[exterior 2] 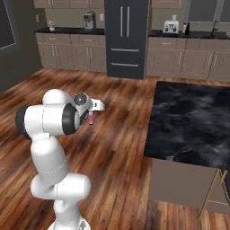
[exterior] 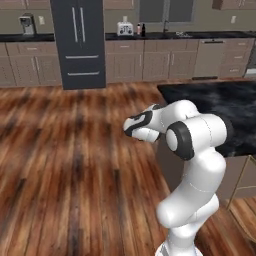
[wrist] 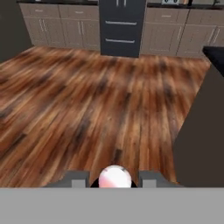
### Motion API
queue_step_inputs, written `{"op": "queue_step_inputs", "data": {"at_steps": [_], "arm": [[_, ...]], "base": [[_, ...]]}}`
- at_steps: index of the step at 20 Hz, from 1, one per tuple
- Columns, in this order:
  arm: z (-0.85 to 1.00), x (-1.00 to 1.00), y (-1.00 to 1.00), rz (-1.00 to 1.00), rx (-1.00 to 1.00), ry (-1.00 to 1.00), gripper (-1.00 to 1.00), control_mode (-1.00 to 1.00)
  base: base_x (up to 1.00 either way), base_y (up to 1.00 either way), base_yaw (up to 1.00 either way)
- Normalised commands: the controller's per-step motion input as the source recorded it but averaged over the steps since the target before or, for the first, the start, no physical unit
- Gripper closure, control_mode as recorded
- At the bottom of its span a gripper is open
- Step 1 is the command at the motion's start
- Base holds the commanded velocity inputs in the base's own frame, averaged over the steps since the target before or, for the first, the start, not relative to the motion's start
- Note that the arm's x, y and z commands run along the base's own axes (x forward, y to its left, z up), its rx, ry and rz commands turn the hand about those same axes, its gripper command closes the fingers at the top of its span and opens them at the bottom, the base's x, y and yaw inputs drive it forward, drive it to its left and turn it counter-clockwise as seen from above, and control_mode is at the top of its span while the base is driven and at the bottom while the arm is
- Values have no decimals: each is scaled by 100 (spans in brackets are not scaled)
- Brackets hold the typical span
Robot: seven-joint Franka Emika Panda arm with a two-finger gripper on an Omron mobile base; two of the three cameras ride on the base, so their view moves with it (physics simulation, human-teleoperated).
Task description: Place the large bottle from the dining counter next to the other large bottle outside the sink, and place the small bottle from the dining counter next to the other small bottle inside the sink.
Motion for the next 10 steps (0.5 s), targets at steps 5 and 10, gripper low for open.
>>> {"op": "queue_step_inputs", "data": {"at_steps": [5, 10], "arm": [[0, 0, 0, 0, 0, 0, 100, 100], [0, 0, 0, 0, 0, 0, 100, 100]], "base": [[70, 43, 0], [73, 36, 0]]}}
